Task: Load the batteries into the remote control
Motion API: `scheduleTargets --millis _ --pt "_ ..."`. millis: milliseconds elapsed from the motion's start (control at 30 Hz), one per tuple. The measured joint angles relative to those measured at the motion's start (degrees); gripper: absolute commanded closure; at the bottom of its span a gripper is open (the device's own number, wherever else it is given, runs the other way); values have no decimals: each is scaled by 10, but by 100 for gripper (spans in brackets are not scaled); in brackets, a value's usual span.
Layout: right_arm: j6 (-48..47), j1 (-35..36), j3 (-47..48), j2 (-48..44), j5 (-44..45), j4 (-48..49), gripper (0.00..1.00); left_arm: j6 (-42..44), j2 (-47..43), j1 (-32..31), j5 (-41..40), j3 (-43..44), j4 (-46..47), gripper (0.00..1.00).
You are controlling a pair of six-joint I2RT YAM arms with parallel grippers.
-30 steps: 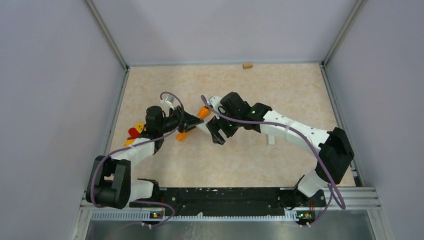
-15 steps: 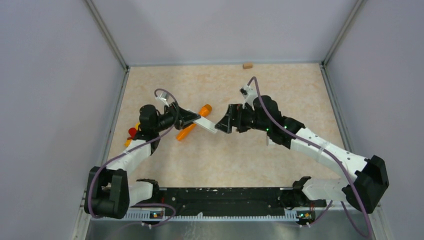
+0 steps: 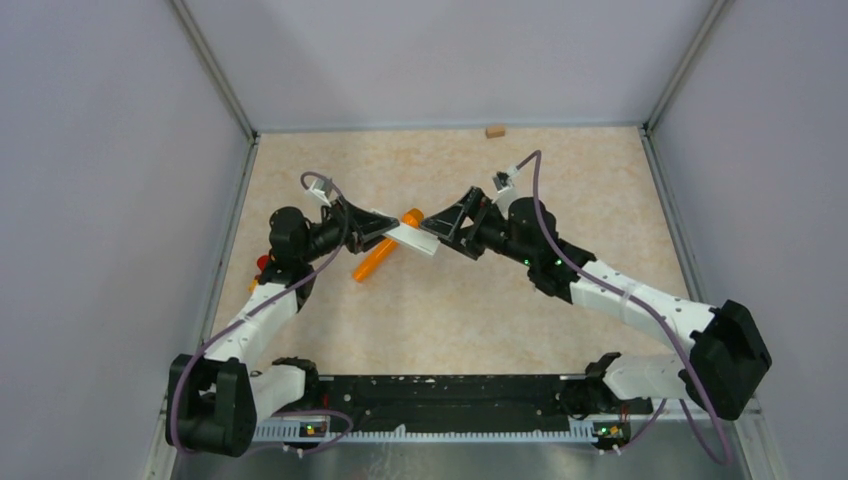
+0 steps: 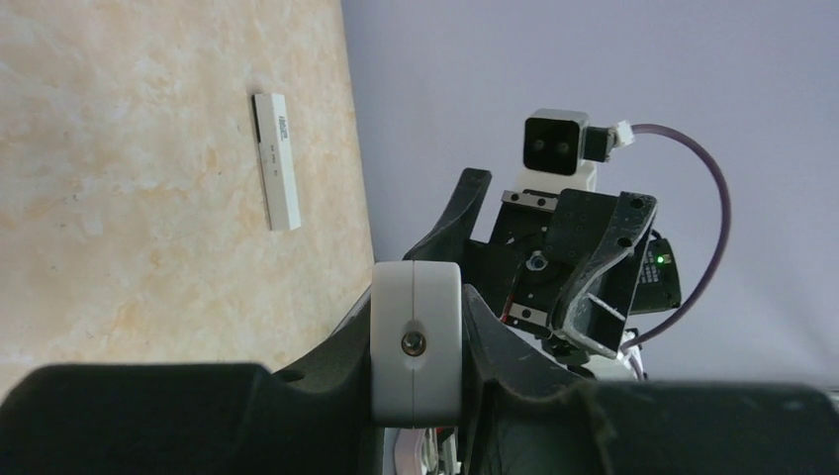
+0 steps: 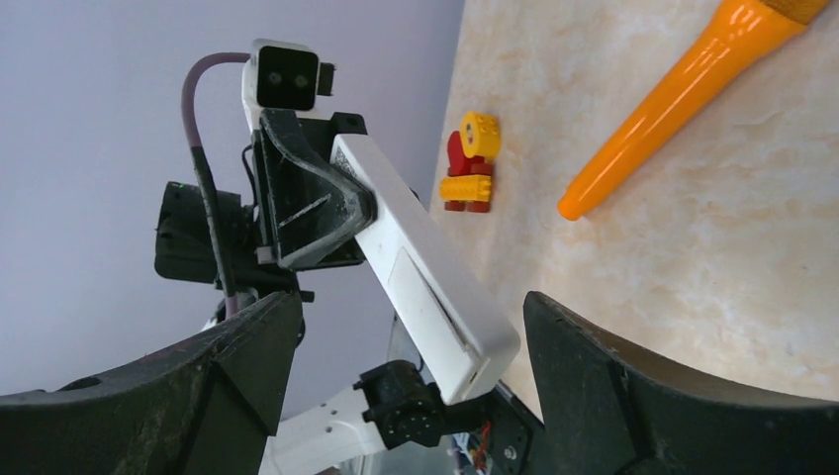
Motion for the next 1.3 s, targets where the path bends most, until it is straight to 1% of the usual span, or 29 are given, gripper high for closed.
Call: scheduleTargets --millis 100,300,533,767,933,1233,1300 --pt "31 0 -8 20 -16 42 24 -19 -2 0 0 3 1 100" --pt "65 1 -29 24 -26 89 39 -50 -2 0 0 5 3 100" --pt "76 1 -34 31 -45 133 47 -80 -5 2 5 14 18 100" --pt "73 1 -35 31 -57 156 66 -108 -5 2 15 23 41 100" --pt "74 1 -37 31 -58 169 70 -121 -5 2 19 24 55 100" --pt "81 1 -53 28 -63 197 72 -125 -4 3 27 25 59 100" --pt "80 1 -57 24 -64 200 75 -130 -3 4 30 26 63 100"
